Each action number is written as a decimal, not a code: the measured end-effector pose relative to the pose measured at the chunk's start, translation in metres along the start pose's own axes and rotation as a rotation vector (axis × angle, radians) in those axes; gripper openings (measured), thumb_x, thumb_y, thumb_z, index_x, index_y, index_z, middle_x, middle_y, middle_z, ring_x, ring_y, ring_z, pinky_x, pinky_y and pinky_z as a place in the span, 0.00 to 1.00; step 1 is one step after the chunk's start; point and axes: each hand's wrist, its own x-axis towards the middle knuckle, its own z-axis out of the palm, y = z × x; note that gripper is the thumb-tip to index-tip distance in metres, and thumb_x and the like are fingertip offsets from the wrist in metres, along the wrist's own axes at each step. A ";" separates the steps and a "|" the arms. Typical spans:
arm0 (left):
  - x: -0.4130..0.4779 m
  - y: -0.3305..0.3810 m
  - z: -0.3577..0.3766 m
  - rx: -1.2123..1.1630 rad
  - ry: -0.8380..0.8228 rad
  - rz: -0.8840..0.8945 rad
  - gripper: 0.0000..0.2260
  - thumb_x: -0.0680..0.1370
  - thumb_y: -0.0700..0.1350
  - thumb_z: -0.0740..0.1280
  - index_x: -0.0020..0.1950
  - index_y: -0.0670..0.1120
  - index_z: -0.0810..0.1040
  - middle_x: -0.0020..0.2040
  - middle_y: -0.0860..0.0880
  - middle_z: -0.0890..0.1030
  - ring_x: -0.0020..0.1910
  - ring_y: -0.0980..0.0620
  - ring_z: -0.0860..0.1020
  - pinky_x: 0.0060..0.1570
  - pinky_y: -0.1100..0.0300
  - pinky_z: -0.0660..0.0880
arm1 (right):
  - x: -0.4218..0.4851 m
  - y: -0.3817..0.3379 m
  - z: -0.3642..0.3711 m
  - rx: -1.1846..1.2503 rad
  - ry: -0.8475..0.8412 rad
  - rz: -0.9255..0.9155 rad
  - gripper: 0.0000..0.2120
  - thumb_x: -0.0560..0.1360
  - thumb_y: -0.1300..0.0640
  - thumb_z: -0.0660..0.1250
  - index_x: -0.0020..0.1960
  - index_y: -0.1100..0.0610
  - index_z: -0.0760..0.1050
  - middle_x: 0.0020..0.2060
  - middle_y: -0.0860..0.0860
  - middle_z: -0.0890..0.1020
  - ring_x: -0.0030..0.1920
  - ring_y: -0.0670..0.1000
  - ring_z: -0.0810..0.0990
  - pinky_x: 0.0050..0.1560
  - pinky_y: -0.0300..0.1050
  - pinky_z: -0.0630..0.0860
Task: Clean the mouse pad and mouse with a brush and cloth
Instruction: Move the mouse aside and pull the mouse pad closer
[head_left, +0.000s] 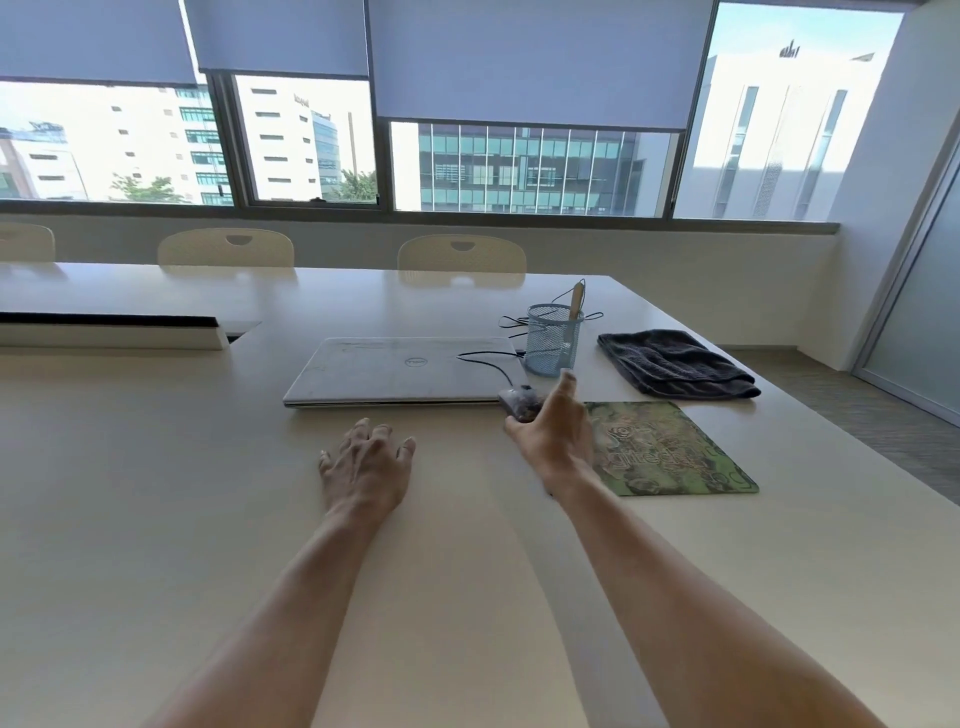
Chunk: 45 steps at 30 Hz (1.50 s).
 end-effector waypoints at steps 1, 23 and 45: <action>0.000 -0.001 -0.001 -0.012 0.005 -0.010 0.22 0.79 0.56 0.55 0.69 0.49 0.68 0.75 0.47 0.61 0.73 0.49 0.60 0.71 0.48 0.52 | -0.005 -0.006 0.007 0.007 -0.019 -0.007 0.33 0.66 0.55 0.76 0.64 0.60 0.62 0.52 0.56 0.81 0.54 0.56 0.79 0.48 0.39 0.70; 0.012 -0.041 -0.025 -0.193 0.102 -0.181 0.16 0.80 0.49 0.56 0.63 0.45 0.73 0.67 0.45 0.71 0.67 0.45 0.68 0.68 0.51 0.59 | -0.052 -0.078 0.089 0.126 -0.247 -0.037 0.31 0.66 0.53 0.75 0.61 0.60 0.62 0.55 0.54 0.78 0.61 0.56 0.73 0.57 0.42 0.68; 0.003 -0.019 -0.024 -0.204 0.312 -0.022 0.14 0.80 0.50 0.57 0.56 0.44 0.77 0.63 0.47 0.74 0.67 0.45 0.67 0.69 0.41 0.49 | -0.041 -0.054 0.068 0.256 -0.251 0.082 0.13 0.81 0.55 0.52 0.58 0.61 0.70 0.56 0.61 0.78 0.58 0.61 0.73 0.52 0.46 0.67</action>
